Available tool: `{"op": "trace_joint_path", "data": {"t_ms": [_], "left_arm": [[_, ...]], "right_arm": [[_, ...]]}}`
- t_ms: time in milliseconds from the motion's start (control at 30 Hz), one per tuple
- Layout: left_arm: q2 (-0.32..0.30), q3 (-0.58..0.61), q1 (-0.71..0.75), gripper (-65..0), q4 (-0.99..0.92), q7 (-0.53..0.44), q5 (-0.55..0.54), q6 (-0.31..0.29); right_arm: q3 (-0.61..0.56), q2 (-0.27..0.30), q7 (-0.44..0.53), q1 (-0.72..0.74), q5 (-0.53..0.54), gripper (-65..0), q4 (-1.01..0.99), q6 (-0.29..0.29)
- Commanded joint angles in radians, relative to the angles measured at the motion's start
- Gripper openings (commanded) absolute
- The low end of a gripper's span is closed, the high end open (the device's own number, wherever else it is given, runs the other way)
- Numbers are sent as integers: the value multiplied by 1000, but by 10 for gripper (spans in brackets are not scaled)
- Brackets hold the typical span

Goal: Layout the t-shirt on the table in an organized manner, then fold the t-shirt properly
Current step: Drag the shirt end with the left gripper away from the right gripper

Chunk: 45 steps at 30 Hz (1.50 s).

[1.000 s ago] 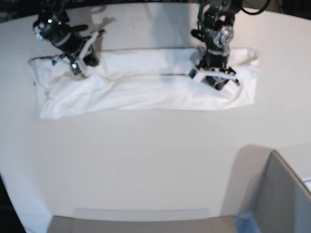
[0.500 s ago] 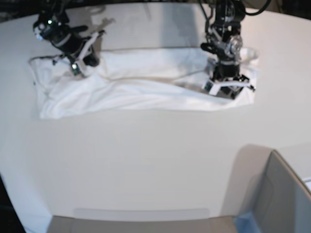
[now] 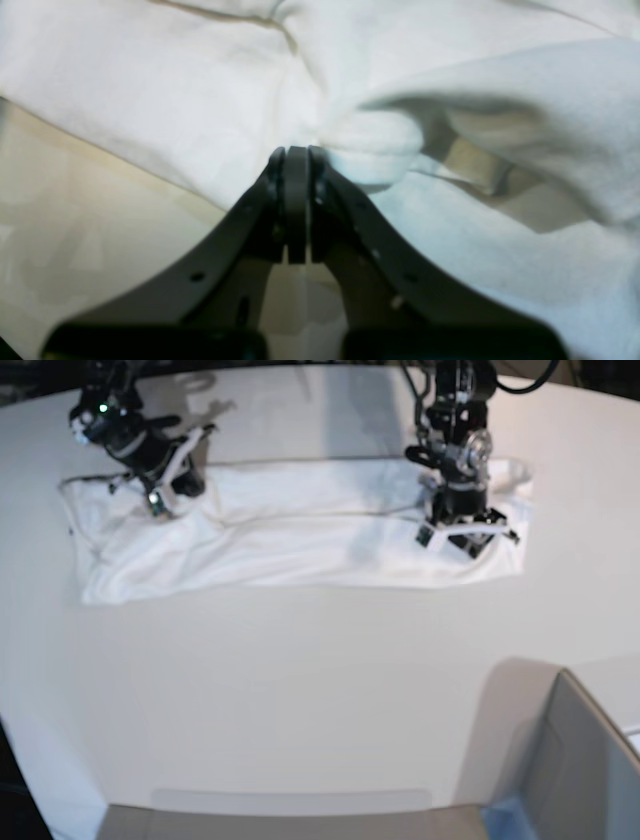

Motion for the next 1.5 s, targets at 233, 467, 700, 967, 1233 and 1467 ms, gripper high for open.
{"op": "trace_joint_path", "data": {"t_ms": [233,467,700,967,1233,1467], "left_arm": [[-5,-53,-6,-432,-10,-9,10,18],[-6,-58,-11,-432,-82,-37,9,18],[-6,-125,-11,-557,-85,-106,9,18],[-11,-125,-12,-650,-82,-107,15,18],[-109,-113,-12,-650,-36,-109,18,18],[-181,-66,-9,-650,-36,-110,18,18]], "right_arm": [[4,6,19,2,16,-650,15,14],[0,6,19,1,16,-650,17,14],[7,6,19,-2,16,-650,17,14],[5,6,19,-2,16,-650,18,14],[7,6,19,-2,16,-650,20,14],[7,3,19,-2,16,-650,20,14]]}}
